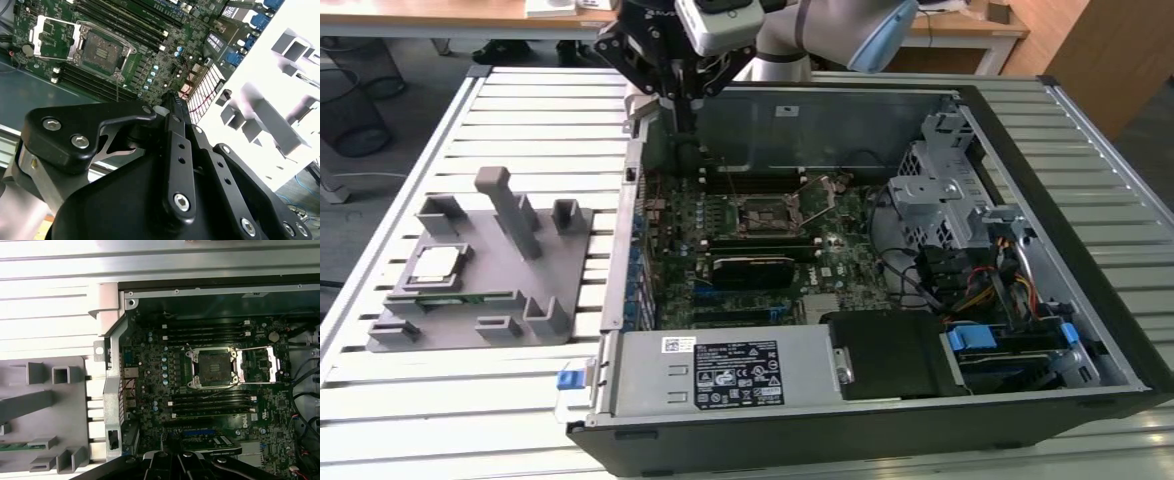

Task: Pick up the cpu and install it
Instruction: 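Reach for the cpu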

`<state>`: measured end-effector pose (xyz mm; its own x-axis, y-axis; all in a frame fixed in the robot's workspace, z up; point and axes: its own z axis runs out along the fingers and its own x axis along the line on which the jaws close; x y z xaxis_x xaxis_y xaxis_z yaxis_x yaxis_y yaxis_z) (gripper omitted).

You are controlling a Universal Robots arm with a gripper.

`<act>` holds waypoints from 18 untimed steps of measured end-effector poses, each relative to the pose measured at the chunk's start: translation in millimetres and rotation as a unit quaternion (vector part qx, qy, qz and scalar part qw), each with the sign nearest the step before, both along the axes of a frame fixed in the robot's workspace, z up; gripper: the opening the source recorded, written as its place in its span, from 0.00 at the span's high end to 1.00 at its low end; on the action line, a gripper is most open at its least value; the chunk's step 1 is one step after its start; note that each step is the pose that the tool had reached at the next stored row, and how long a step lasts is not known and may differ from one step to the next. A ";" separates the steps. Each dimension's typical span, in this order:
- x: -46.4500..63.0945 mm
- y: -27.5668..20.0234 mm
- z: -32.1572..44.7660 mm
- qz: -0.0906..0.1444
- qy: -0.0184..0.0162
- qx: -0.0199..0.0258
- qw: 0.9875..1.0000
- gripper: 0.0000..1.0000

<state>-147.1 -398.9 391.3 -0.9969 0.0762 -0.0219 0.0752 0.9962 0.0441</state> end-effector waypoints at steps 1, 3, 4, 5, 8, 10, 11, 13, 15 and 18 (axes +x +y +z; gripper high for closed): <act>-0.4 0.0 -0.1 0.000 0.000 0.000 1.000 0.89; -1.1 0.0 -0.2 0.000 0.000 0.000 1.000 0.89; -1.6 0.0 -0.2 0.000 0.000 0.000 1.000 0.89; -2.0 0.0 -0.3 0.000 0.000 0.000 1.000 0.89; -3.3 0.0 -0.4 0.000 0.000 0.000 1.000 0.89; -4.2 0.0 -0.5 0.000 0.000 0.000 1.000 0.89; -4.7 0.0 -0.6 0.000 0.001 0.000 1.000 0.89; -5.5 0.0 -0.7 0.000 0.001 0.000 1.000 0.89; -6.5 0.0 -0.8 0.000 0.001 0.000 1.000 0.89; -7.8 0.0 -1.0 0.000 0.001 0.000 1.000 0.89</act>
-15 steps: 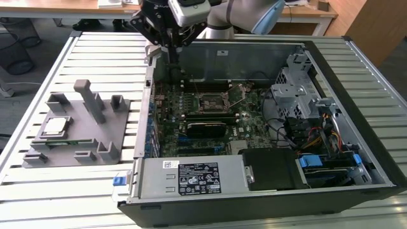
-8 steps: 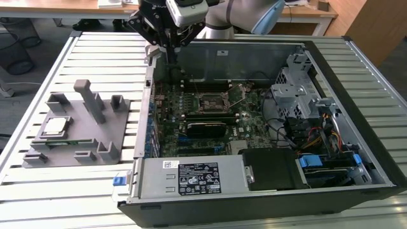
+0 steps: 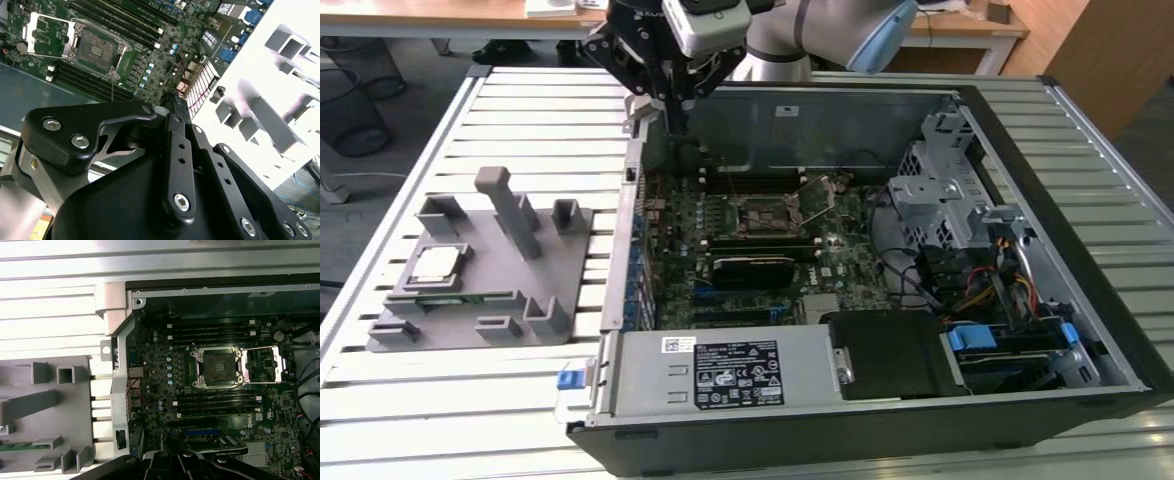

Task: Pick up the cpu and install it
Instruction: 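Reach for the cpu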

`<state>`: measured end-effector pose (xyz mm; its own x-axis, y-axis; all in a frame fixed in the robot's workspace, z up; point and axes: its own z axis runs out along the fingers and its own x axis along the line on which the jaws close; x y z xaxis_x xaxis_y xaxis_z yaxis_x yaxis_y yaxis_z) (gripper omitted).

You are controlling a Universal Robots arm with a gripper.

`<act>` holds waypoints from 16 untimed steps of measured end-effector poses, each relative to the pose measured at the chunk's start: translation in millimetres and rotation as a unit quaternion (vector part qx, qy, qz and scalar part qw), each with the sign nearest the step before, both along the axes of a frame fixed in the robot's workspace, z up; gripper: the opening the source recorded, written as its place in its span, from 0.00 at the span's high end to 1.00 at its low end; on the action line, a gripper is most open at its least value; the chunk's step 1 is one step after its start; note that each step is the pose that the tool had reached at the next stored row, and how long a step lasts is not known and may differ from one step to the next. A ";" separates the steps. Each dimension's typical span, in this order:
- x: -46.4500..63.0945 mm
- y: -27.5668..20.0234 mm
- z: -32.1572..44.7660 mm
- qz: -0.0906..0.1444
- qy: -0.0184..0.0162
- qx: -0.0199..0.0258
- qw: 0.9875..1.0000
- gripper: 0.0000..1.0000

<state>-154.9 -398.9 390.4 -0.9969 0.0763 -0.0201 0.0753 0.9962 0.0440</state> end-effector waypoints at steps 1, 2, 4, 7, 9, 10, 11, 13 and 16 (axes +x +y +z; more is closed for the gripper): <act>-0.4 0.0 -0.1 0.000 0.000 0.000 1.000 0.89; -0.7 0.0 -0.1 0.000 0.000 0.000 1.000 0.89; -1.3 0.0 -0.3 0.000 0.001 0.000 1.000 0.89; -2.6 0.0 -0.7 0.000 0.001 0.000 1.000 0.89; -3.8 0.0 -0.8 0.000 0.002 0.000 1.000 0.89; -4.4 0.0 -0.8 0.000 0.002 0.000 1.000 0.89; -4.8 0.0 -0.9 0.000 0.002 0.000 1.000 0.89; -5.6 0.0 -1.1 0.000 0.002 0.000 1.000 0.89; -6.6 0.0 -1.2 0.000 0.003 0.000 1.000 0.89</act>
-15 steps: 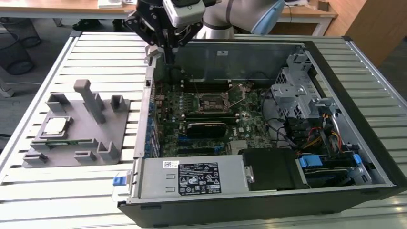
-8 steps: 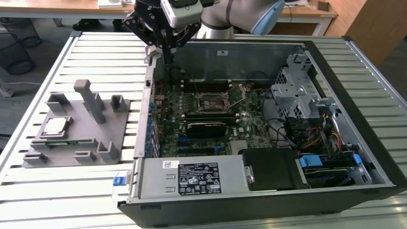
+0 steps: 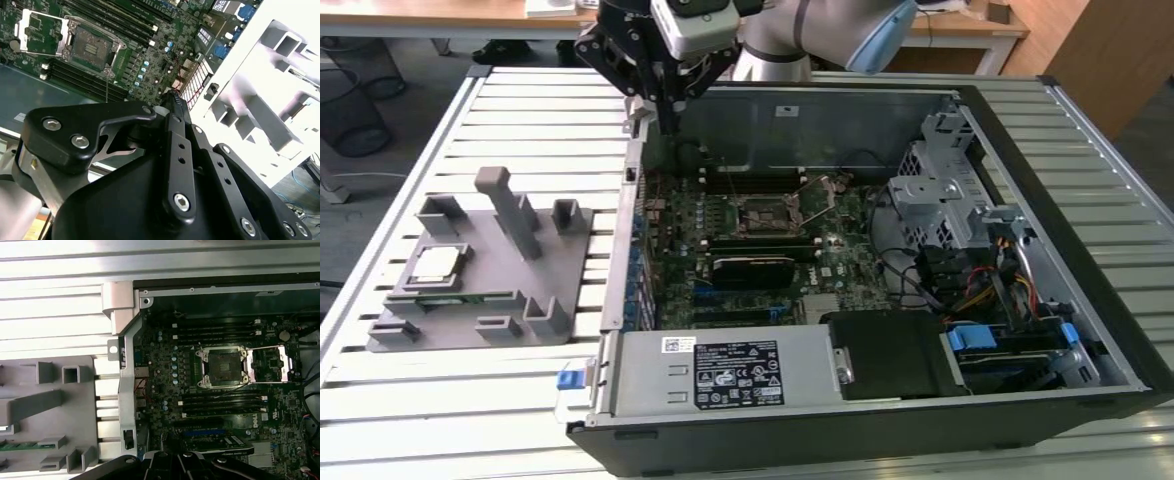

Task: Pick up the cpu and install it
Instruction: 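Reach for the cpu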

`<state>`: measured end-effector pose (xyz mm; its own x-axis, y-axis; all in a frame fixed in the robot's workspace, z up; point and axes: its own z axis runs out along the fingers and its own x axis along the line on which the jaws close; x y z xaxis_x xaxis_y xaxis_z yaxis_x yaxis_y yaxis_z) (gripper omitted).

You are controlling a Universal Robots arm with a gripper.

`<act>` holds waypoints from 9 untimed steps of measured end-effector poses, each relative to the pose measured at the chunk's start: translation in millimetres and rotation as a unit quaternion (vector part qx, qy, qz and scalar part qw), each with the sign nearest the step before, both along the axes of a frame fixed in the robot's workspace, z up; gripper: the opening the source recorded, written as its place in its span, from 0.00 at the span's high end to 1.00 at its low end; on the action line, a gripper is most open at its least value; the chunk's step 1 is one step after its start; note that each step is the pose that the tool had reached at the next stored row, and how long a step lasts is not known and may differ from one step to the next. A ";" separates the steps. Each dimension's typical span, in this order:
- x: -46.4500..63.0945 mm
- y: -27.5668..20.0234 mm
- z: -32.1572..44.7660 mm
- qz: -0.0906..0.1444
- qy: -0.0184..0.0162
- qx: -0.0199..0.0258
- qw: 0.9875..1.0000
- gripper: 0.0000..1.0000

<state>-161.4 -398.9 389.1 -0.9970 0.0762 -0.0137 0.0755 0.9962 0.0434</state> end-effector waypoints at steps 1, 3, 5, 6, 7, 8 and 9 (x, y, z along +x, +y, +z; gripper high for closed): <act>-0.3 0.0 0.0 0.000 0.000 0.000 1.000 0.89; -0.5 0.0 -0.1 0.000 0.001 0.000 1.000 0.89; -1.1 0.0 -0.3 0.000 0.001 0.000 1.000 0.89; -1.8 0.0 -0.5 0.000 0.001 0.000 1.000 0.89; -2.6 0.0 -0.6 0.000 0.001 0.000 1.000 0.89; -3.7 0.0 -0.6 0.000 0.002 0.000 1.000 0.89; -5.0 0.0 -0.7 0.000 0.002 0.000 1.000 0.89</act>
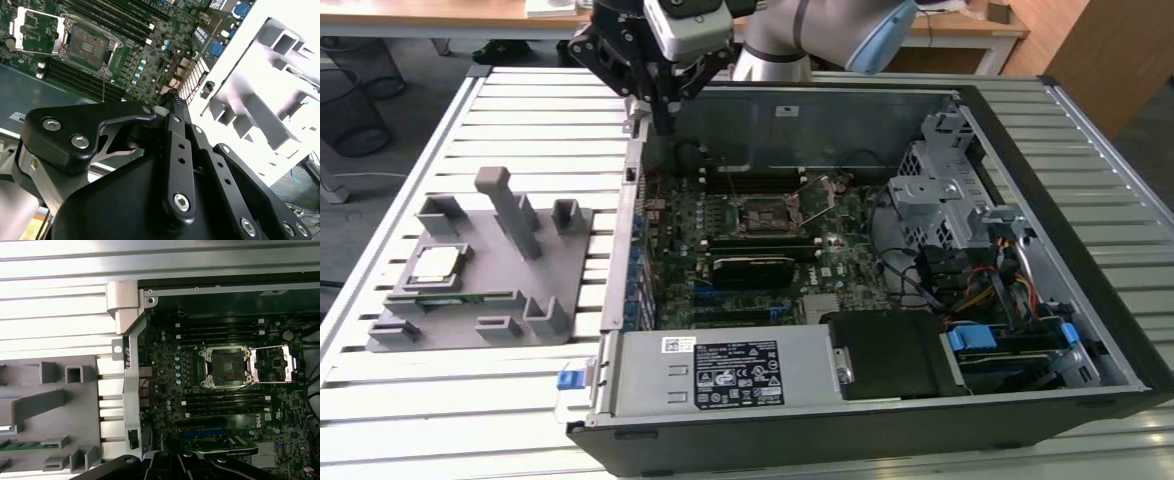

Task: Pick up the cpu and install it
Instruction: 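Reach for the cpu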

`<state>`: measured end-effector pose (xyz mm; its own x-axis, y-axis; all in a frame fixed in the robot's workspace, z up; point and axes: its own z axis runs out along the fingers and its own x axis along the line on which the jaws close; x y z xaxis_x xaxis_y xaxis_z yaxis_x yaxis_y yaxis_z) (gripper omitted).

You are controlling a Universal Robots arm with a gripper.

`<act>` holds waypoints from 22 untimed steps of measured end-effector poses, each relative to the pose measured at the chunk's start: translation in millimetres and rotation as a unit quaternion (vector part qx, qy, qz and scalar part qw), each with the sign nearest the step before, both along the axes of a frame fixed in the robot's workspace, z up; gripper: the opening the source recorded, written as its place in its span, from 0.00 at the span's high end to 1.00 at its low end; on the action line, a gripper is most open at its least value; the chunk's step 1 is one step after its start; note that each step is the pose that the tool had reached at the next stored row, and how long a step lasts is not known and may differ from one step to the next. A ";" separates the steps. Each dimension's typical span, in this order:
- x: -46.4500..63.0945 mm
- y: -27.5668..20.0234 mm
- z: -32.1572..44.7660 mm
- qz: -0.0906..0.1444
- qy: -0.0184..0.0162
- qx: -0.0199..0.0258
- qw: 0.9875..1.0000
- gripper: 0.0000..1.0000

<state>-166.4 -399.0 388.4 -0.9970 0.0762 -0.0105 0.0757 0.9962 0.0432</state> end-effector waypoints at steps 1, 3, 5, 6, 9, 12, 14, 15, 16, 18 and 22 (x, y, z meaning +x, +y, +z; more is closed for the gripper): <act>-1.4 0.0 -0.1 0.000 0.000 0.000 1.000 0.89; -4.3 0.0 -0.1 0.000 0.000 0.000 1.000 0.89; -7.9 0.1 -0.2 0.000 0.000 0.000 1.000 0.89; -9.7 0.3 -0.2 0.000 0.000 0.000 1.000 0.89; -12.9 2.4 -0.3 0.000 0.000 0.000 1.000 0.89; -16.2 4.0 -0.4 0.000 0.000 0.000 1.000 0.89; -18.3 4.8 -0.4 0.000 0.000 0.000 1.000 0.89; -19.6 5.0 -0.4 0.000 0.000 0.000 1.000 0.89; -21.3 5.2 -0.5 0.000 0.000 0.000 1.000 0.89; -24.1 5.3 -0.6 0.000 0.000 0.000 1.000 0.89; -28.9 5.4 -0.8 0.000 0.000 0.000 1.000 0.89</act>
